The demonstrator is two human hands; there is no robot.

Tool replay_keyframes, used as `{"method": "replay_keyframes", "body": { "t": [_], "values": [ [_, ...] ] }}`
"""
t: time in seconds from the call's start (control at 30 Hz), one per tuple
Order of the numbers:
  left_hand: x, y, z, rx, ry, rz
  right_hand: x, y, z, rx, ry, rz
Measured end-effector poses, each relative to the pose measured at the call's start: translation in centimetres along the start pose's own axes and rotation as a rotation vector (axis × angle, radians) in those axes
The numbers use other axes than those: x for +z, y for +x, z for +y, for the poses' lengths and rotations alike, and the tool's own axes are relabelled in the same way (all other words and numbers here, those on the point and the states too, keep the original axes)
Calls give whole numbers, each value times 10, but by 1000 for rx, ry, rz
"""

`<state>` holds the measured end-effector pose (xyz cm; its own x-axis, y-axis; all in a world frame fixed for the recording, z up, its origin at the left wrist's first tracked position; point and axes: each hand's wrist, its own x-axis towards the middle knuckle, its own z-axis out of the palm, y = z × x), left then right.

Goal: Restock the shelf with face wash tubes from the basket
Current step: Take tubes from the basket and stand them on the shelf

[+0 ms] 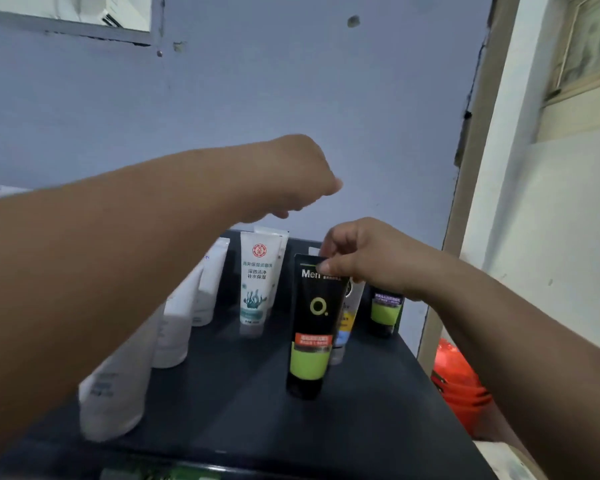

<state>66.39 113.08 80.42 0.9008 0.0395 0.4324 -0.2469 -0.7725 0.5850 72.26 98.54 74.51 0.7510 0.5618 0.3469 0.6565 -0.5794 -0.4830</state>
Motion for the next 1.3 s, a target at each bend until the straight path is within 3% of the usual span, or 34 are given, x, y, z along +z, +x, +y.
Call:
{"method": "replay_keyframes", "body": {
  "t": [0.17, 0.33, 0.47, 0.67, 0.8, 0.93, 1.03, 1.3],
  "values": [
    [24, -19, -6, -99, -2, 85, 7, -2, -5, -21, 33, 41],
    [40, -36, -35, -269, -98, 141, 24, 2, -5, 24, 271, 68],
    [67, -56, -57, -313, -253, 70, 20, -8, -3, 21, 359, 56],
    [108, -74, -82, -380, -295, -28, 3, -37, 37, 172, 406, 328],
    [116, -73, -92, -396, -345, -36, 30, -44, 82, 413, 376, 201],
    [118, -68, -97, -391, -356, 0, 55, -34, 105, 506, 531, -10],
    [121, -66, -101, -387, -358, 14, 69, -26, 108, 460, 582, -67],
    [123, -64, -108, -370, -336, 36, 82, -16, 104, 347, 615, -18]
  ]
}}
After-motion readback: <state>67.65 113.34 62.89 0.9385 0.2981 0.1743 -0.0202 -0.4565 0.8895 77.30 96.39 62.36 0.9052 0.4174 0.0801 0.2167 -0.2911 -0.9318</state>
